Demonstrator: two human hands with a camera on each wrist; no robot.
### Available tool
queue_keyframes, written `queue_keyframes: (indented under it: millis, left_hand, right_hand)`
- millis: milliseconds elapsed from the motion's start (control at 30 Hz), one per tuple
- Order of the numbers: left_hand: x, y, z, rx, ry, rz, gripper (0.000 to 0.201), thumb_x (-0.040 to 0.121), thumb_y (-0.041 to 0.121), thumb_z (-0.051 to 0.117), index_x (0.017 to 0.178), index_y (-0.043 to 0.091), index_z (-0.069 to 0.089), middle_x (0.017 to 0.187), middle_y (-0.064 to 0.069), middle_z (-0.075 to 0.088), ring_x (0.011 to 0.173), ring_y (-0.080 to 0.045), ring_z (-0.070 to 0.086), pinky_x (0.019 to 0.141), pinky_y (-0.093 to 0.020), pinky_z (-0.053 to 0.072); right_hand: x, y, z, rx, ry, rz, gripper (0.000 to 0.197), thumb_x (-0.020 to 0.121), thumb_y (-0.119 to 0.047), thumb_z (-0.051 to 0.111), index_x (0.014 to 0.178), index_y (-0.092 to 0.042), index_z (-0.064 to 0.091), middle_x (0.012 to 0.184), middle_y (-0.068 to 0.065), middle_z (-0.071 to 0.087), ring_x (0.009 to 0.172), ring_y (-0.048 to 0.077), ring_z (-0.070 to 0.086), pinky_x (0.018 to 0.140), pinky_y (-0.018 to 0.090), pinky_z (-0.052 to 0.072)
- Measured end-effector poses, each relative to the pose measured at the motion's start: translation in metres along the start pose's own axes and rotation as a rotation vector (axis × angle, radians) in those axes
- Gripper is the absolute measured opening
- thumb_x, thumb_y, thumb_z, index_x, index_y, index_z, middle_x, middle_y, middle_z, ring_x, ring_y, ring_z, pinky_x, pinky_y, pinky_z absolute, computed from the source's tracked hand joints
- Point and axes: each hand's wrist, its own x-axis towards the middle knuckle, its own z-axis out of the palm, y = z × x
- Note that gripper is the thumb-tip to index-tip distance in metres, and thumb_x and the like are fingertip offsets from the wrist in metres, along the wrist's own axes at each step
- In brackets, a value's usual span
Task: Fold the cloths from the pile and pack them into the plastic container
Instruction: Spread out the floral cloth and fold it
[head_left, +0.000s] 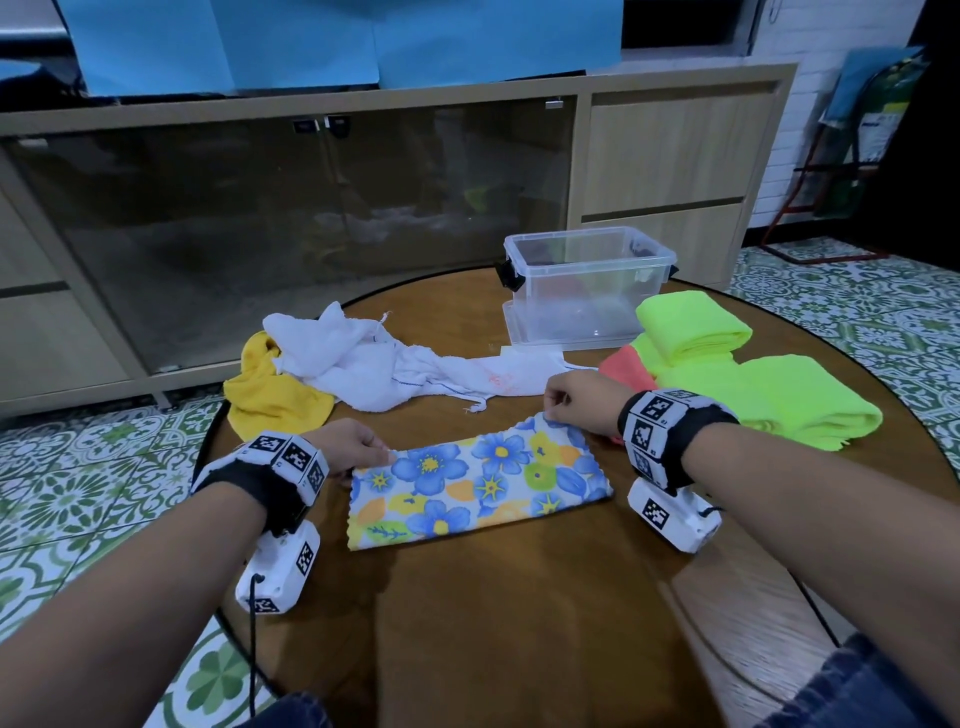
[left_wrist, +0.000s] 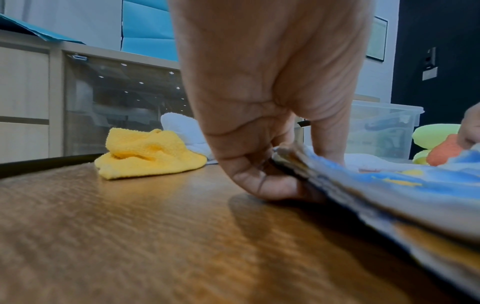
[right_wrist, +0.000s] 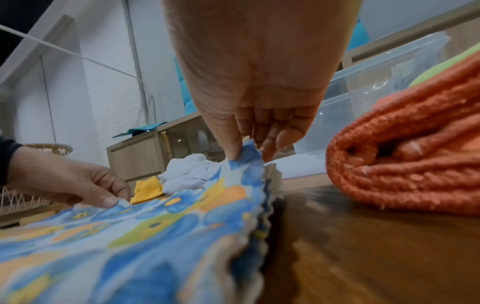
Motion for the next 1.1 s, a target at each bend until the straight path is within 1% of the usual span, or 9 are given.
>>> queue_keyframes:
  millis: [200, 367, 533, 667, 733, 867, 933, 1000, 1100]
  left_hand:
    - [0.003, 0.001, 0.002, 0.048, 0.027, -0.006, 0.033, 0.091, 0.027, 0.060, 0.063, 0.014, 0.047, 0.053, -0.001, 0.036, 0.044, -0.011, 0.038, 0.042, -0.017, 0.039]
    - [0.007, 0.003, 0.006, 0.143, 0.105, -0.022, 0.048, 0.092, 0.033, 0.058, 0.056, 0.012, 0.033, 0.051, -0.004, 0.031, 0.043, -0.016, 0.036, 0.042, -0.019, 0.034]
    - [0.005, 0.012, 0.010, 0.315, 0.160, -0.058, 0.055, 0.094, 0.037, 0.052, 0.053, 0.014, 0.024, 0.051, -0.002, 0.021, 0.044, -0.015, 0.024, 0.047, -0.024, 0.018]
    - [0.005, 0.015, 0.014, 0.392, 0.187, -0.088, 0.050, 0.097, 0.039, 0.046, 0.057, 0.013, 0.029, 0.055, -0.002, 0.027, 0.048, -0.015, 0.028, 0.048, -0.024, 0.020]
    - [0.005, 0.017, 0.016, 0.413, 0.180, -0.107, 0.049, 0.098, 0.039, 0.042, 0.058, 0.013, 0.030, 0.056, -0.002, 0.029, 0.049, -0.014, 0.030, 0.048, -0.024, 0.022]
    - [0.008, 0.023, 0.020, 0.472, 0.170, -0.136, 0.045, 0.099, 0.039, 0.039, 0.064, 0.011, 0.041, 0.061, -0.003, 0.035, 0.059, -0.017, 0.040, 0.054, -0.025, 0.029]
    - [0.009, 0.024, 0.021, 0.495, 0.163, -0.141, 0.043, 0.099, 0.039, 0.039, 0.088, 0.003, 0.058, 0.064, -0.003, 0.038, 0.073, -0.021, 0.045, 0.065, -0.026, 0.034]
    - [0.011, 0.024, 0.022, 0.513, 0.159, -0.137, 0.047, 0.099, 0.038, 0.039, 0.107, -0.004, 0.057, 0.069, -0.005, 0.044, 0.080, -0.024, 0.048, 0.069, -0.028, 0.035]
    - [0.012, 0.022, 0.021, 0.529, 0.166, -0.136, 0.042, 0.099, 0.037, 0.039, 0.105, 0.000, 0.057, 0.080, -0.009, 0.050, 0.089, -0.027, 0.053, 0.072, -0.028, 0.037]
  right_hand:
    - [0.001, 0.003, 0.009, -0.018, -0.086, 0.182, 0.019, 0.093, -0.005, 0.044, 0.075, -0.008, 0.049, 0.069, 0.005, 0.049, 0.042, 0.007, 0.042, 0.035, 0.010, 0.032]
    - [0.004, 0.002, 0.014, -0.257, -0.095, 0.244, 0.024, 0.092, -0.002, 0.044, 0.111, 0.001, 0.058, 0.103, 0.013, 0.062, 0.085, 0.026, 0.057, 0.062, 0.026, 0.038]
    - [0.003, 0.000, 0.006, -0.218, -0.029, 0.241, 0.014, 0.095, -0.005, 0.039, 0.095, -0.007, 0.053, 0.106, 0.020, 0.063, 0.072, 0.019, 0.043, 0.058, 0.026, 0.033]
    - [0.000, 0.000, -0.003, 0.255, 0.033, 0.277, 0.019, 0.094, -0.006, 0.040, 0.077, -0.007, 0.051, 0.054, 0.008, 0.057, 0.043, 0.016, 0.045, 0.043, 0.020, 0.035]
    - [-0.005, -0.001, -0.002, 0.339, -0.057, 0.334, 0.027, 0.094, -0.006, 0.039, 0.069, -0.010, 0.046, 0.051, 0.009, 0.052, 0.037, 0.015, 0.041, 0.038, 0.017, 0.032]
    - [-0.004, -0.003, 0.002, -0.065, -0.096, 0.301, 0.028, 0.096, -0.011, 0.043, 0.068, -0.018, 0.042, 0.090, 0.013, 0.061, 0.073, 0.026, 0.057, 0.054, 0.024, 0.038]
    - [-0.009, -0.010, 0.004, -0.347, -0.082, 0.228, 0.012, 0.094, -0.005, 0.042, 0.094, -0.011, 0.052, 0.112, 0.014, 0.060, 0.099, 0.030, 0.060, 0.064, 0.028, 0.037]
    - [-0.012, -0.013, 0.011, -0.560, -0.081, 0.206, 0.027, 0.092, 0.000, 0.043, 0.119, -0.004, 0.047, 0.110, 0.009, 0.059, 0.106, 0.028, 0.059, 0.059, 0.028, 0.033]
    - [-0.013, -0.017, 0.013, -0.602, -0.004, 0.205, 0.038, 0.091, 0.001, 0.045, 0.128, -0.005, 0.039, 0.110, 0.008, 0.052, 0.111, 0.028, 0.055, 0.059, 0.029, 0.035]
